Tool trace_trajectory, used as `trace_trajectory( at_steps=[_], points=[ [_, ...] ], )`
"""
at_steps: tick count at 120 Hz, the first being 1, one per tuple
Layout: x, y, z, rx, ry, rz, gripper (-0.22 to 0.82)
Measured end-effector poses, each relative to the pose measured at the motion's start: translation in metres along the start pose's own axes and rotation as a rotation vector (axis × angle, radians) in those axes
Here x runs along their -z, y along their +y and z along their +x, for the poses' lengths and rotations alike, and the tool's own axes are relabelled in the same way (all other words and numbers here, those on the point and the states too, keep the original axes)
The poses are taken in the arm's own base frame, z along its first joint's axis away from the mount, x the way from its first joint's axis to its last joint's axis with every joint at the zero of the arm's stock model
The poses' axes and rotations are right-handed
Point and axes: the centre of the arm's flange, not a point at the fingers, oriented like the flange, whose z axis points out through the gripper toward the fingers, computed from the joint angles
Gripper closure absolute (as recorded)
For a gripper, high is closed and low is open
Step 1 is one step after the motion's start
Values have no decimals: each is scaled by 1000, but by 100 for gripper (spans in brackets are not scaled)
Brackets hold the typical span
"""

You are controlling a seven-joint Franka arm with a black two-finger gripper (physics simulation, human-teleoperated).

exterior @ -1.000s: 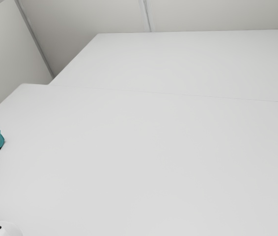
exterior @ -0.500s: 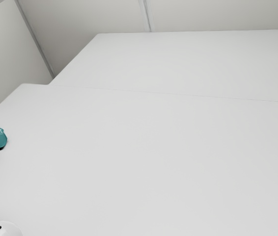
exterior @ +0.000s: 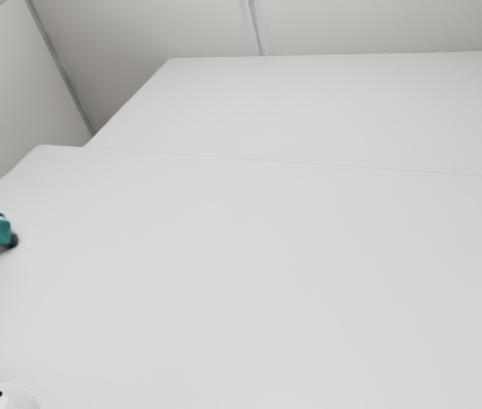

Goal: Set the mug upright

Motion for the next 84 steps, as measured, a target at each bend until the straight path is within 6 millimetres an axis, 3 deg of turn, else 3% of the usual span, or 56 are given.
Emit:
trace_trajectory(
  at_steps=[20, 37, 63, 84],
  points=[
    [1, 21, 50, -76, -9, -1, 77],
    [-19, 42, 99, -150, -34, -27, 78],
    [-101, 119, 225, -370, -166, -121, 78],
    [-157, 183, 279, -449, -420, -92, 79]
  ],
)
